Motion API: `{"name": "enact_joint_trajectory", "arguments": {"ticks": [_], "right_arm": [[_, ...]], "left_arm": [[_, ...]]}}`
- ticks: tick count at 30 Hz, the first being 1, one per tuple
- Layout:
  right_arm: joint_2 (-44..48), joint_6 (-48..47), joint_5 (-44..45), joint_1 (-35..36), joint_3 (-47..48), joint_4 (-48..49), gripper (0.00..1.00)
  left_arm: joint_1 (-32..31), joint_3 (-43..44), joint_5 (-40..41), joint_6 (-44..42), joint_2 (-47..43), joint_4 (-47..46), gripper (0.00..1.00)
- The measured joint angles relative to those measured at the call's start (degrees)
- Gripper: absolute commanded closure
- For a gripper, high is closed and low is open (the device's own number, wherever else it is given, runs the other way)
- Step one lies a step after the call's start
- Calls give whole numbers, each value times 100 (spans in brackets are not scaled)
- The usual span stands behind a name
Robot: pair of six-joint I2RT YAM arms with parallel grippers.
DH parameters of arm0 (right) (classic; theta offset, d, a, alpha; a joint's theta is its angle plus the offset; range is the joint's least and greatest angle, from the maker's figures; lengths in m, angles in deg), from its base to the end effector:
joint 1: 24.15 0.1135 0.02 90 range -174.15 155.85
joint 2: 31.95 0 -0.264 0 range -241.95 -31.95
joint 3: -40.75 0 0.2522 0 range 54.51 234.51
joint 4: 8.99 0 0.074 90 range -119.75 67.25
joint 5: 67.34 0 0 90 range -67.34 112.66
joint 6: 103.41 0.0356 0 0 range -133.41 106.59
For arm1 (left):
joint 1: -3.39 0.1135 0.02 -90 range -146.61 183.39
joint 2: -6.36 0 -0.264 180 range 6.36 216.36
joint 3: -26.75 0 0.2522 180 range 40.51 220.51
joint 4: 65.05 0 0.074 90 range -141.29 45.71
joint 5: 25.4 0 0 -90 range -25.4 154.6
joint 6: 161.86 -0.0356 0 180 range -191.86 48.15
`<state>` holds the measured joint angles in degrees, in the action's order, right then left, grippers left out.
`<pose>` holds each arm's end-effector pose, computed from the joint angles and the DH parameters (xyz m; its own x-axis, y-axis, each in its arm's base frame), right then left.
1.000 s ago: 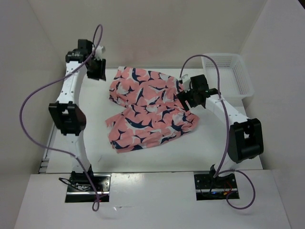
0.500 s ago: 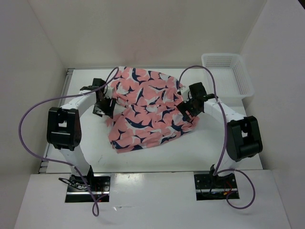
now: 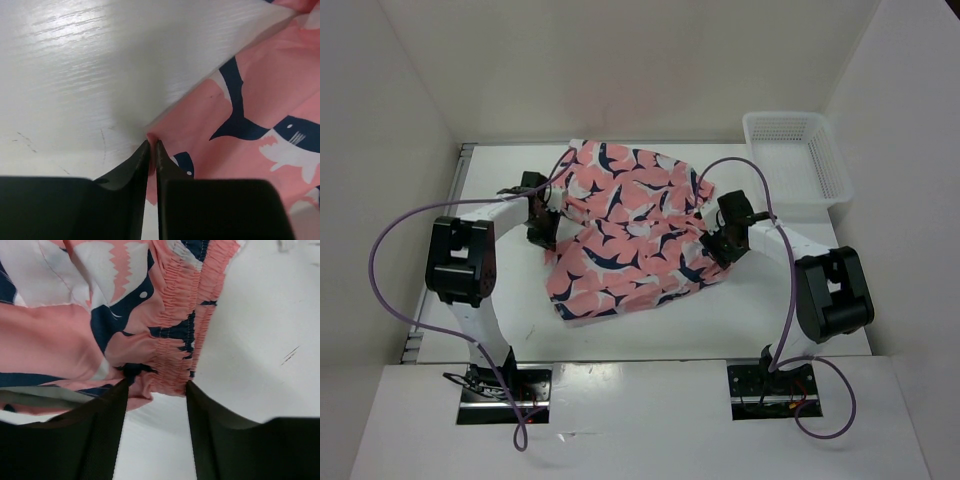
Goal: Fold and stack the shorts
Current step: Fold the shorts
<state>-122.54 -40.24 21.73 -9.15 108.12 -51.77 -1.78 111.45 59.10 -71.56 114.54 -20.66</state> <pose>0.2887 0.0780 0.1779 -0.6677 -0.6461 -0.3696 -0.6349 0.7536 -0.1703 0.3731 -0.0372 0.1625 -0.9232 0.0783 -0.3762 0.1208 0.9885 -0.0908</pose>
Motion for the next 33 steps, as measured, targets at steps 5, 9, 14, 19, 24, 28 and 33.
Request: {"name": "enact_joint_trajectory", "arguments": {"ticks": [5,9,14,19,24,28,33], "right_arm": [[4,-85,125,0,-140,107,81],[66,-267,179,0,-378,140,100],[269,-476,203,0,-586,149,100],[356,-608,186,9,-645,155,100],[369,-678,151,11,-647,118,21],[426,-682,76,11,-575,-42,14],[555,-516,-157,11,-286,-195,14]], "left_arm": [[39,151,-254,-9,90,157,100],[131,592,-232,-9,341,323,100],[282,1486,83,-4,531,232,100],[297,1801,476,-4,531,-66,89],[280,1764,857,-20,603,-63,47],[245,1617,914,-9,372,92,45],[-328,612,769,-9,-1447,743,44]]}}
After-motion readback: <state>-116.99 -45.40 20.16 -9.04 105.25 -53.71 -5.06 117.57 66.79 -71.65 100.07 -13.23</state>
